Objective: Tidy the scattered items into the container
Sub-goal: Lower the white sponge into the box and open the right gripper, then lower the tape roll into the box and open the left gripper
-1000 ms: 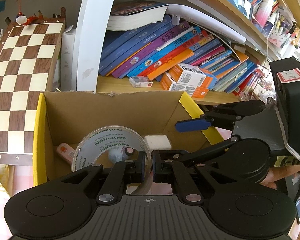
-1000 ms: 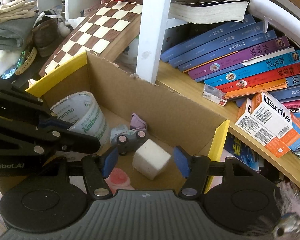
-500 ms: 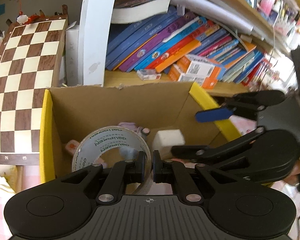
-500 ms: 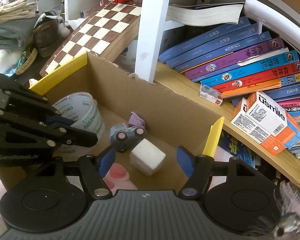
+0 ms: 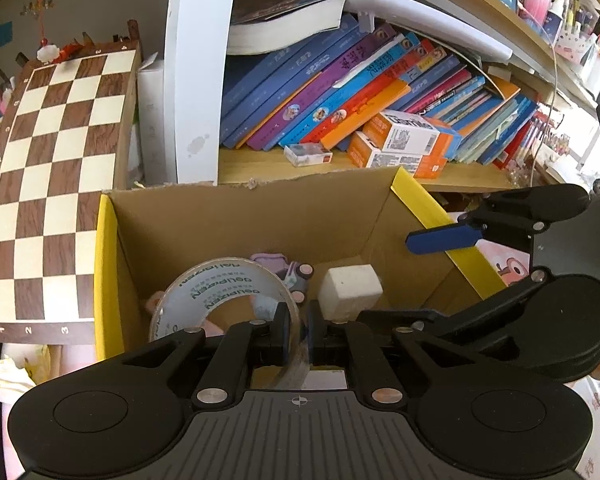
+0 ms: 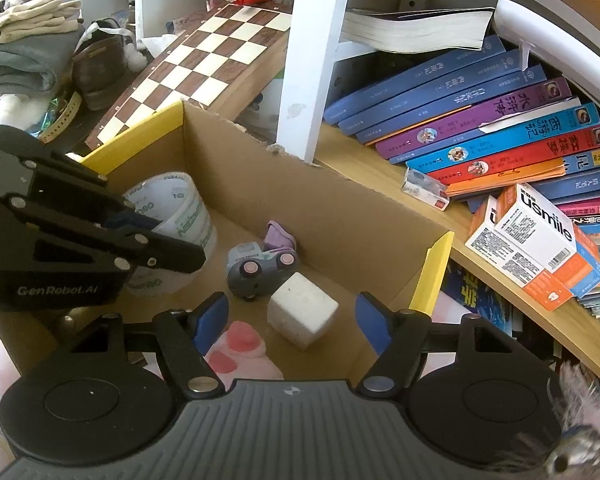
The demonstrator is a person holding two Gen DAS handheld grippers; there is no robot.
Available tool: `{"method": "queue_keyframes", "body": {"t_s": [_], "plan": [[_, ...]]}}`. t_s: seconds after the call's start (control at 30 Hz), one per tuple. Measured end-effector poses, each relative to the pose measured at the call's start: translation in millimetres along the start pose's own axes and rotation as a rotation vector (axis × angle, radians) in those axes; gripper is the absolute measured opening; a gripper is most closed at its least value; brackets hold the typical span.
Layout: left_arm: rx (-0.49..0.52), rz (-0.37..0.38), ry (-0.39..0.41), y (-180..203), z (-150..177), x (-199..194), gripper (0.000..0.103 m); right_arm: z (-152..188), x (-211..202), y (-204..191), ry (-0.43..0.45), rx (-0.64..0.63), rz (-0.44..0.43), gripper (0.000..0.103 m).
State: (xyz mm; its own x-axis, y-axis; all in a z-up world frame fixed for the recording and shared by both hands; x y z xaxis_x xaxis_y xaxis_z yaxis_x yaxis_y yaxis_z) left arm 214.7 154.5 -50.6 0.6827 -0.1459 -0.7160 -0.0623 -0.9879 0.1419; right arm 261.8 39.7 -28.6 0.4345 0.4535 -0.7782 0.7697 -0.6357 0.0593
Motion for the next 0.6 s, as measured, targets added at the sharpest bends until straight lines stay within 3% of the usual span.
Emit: {"method": "queue_keyframes", "body": {"t_s": [0.5, 0.6], "plan": [[-0.006, -0.012, -0.006, 0.3, -1.5, 0.8, 0.015, 3.0, -2.6, -3.4, -0.003, 0.001, -0.002, 0.069], [0.008, -0.027, -0.015, 2.4, -1.7, 0.8, 0.033, 2.9, -3.5, -5.1, -0.002, -0.001, -0.004, 0.070]]}}
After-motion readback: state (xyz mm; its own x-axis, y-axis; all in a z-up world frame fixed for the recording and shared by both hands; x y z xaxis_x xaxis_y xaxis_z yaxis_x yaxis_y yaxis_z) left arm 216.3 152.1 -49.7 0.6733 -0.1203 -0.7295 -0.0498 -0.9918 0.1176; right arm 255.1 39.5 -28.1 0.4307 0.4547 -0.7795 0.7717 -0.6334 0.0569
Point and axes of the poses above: each gripper's, at about its wrist camera, not at the fingertips, and x roughly the way its jaws point, y to its right, z to its underside, the point moved 2 cm from there along x, roughly the way its jaws point, and after that the axes turned 4 degrees about -z, right-handed, at the moved point
